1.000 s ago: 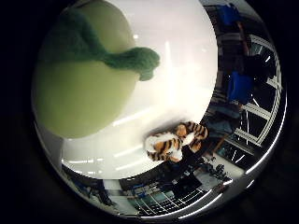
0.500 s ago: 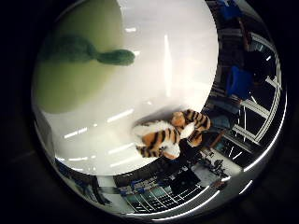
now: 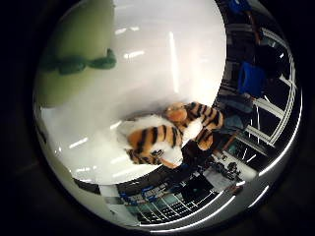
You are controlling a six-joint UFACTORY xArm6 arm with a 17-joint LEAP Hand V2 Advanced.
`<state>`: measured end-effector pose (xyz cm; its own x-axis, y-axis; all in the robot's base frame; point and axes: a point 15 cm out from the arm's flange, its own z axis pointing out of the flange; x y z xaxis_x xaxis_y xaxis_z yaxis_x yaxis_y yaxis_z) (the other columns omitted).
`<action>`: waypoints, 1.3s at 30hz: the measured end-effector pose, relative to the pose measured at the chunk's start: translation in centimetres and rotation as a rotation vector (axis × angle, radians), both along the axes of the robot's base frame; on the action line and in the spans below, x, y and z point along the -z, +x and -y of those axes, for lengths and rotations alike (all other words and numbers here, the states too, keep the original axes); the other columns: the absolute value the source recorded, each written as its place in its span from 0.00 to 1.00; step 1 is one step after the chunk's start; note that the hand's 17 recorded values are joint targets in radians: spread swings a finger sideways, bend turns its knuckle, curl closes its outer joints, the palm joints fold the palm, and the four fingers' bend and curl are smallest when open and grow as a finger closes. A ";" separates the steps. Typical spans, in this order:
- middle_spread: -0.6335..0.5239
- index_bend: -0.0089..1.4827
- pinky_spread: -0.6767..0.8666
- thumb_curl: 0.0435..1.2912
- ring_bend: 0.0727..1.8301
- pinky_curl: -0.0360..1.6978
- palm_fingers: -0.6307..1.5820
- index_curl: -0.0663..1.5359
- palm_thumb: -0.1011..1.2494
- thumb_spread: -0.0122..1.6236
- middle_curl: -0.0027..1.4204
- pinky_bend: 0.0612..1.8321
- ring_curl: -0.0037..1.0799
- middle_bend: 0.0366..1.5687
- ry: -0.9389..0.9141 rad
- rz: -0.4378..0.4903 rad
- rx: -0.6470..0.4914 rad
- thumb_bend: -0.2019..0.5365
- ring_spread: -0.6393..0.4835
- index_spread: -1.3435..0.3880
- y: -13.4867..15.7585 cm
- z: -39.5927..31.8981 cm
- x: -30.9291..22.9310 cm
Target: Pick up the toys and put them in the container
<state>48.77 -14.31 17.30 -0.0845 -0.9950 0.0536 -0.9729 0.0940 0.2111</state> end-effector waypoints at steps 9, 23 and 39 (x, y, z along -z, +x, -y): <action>0.14 0.33 0.18 0.29 0.65 0.37 0.66 0.36 0.77 0.66 0.61 0.68 0.64 0.48 -0.038 0.061 0.012 0.26 0.23 0.50 0.8 2.1 -1.5; 0.13 0.74 0.31 0.39 0.78 0.59 0.63 0.68 0.89 0.63 0.89 0.82 0.88 0.75 -0.086 0.298 0.043 0.26 0.27 0.53 1.2 3.8 -9.4; 0.23 0.77 0.35 0.52 0.78 0.71 0.64 0.69 0.91 0.53 0.86 0.76 0.91 0.77 0.002 0.353 -0.053 0.25 0.29 0.59 -6.7 -6.6 -26.6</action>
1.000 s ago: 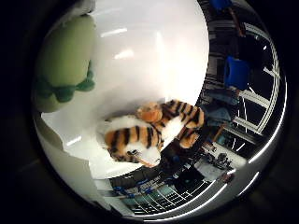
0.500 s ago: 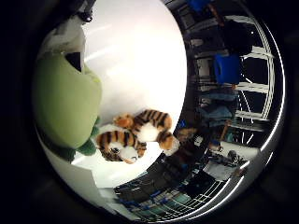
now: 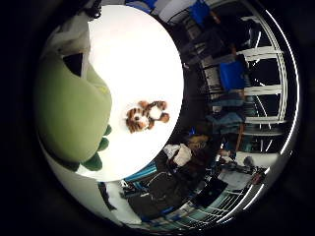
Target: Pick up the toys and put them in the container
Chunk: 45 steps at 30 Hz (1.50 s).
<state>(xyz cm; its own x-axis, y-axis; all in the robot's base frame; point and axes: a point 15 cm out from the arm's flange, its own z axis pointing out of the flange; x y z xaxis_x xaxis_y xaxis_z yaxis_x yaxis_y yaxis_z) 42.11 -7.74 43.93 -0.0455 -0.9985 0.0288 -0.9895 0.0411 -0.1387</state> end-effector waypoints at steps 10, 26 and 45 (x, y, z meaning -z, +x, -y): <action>0.25 0.75 0.35 0.56 0.77 0.75 0.65 0.69 0.90 0.52 0.86 0.73 0.92 0.77 0.015 0.046 -0.134 0.25 0.30 0.60 -1.8 -9.2 -8.6; 0.26 0.74 0.35 0.58 0.76 0.76 0.67 0.68 0.88 0.50 0.86 0.71 0.91 0.75 0.058 0.113 -0.309 0.25 0.30 0.60 -1.5 -22.4 -8.8; 0.30 0.30 0.19 0.39 0.65 0.55 0.67 0.57 0.67 0.71 0.69 0.56 0.68 0.60 0.050 -0.093 -0.378 0.24 0.32 0.59 1.0 -28.5 0.7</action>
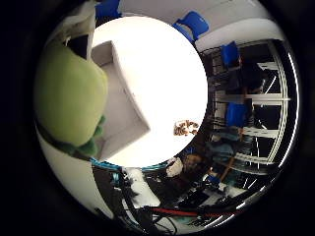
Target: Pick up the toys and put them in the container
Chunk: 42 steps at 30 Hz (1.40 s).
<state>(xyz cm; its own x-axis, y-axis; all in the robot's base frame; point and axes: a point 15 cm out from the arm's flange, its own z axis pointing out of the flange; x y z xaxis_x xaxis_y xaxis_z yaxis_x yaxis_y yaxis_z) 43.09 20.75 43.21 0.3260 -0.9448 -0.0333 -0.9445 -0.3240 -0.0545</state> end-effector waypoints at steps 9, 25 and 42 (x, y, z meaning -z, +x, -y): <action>0.49 0.17 0.59 0.24 0.31 0.42 0.28 0.38 0.45 0.72 0.41 0.35 0.39 0.19 -0.069 -0.153 -0.081 0.22 0.65 0.47 -2.3 1.1 2.9; 0.61 0.11 0.74 0.18 0.15 0.25 0.31 0.22 0.38 0.68 0.25 0.23 0.25 0.10 -0.066 -0.132 -0.060 0.24 0.77 0.51 -3.4 8.3 -1.1; 0.60 0.11 0.74 0.18 0.13 0.21 0.32 0.20 0.41 0.68 0.23 0.23 0.24 0.10 -0.221 -0.067 0.091 0.24 0.77 0.52 -10.3 30.3 -3.5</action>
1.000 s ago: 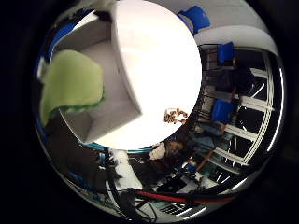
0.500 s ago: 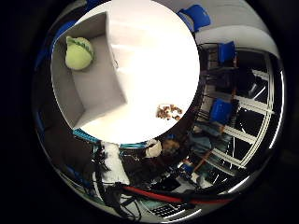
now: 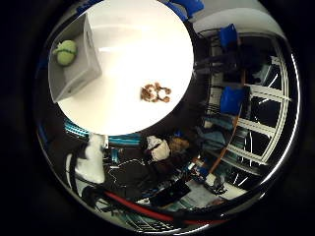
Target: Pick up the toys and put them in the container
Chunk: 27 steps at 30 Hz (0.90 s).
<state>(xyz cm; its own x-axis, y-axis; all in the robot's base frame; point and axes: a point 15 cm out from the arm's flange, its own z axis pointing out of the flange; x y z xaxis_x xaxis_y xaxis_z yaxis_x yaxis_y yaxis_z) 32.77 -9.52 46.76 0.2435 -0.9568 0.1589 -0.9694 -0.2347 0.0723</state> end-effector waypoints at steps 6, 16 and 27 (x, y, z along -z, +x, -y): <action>0.60 0.11 0.73 0.18 0.13 0.21 0.32 0.20 0.41 0.68 0.23 0.23 0.24 0.10 -0.065 -0.009 0.029 0.24 0.77 0.52 -1.9 6.2 2.7; 0.60 0.10 0.73 0.18 0.12 0.20 0.31 0.19 0.39 0.64 0.23 0.24 0.24 0.12 -0.141 -0.060 0.057 0.24 0.77 0.53 -3.1 16.0 7.1; 0.61 0.11 0.74 0.19 0.13 0.20 0.30 0.20 0.43 0.64 0.23 0.26 0.25 0.11 -0.166 -0.152 0.072 0.24 0.77 0.53 -2.8 19.9 11.3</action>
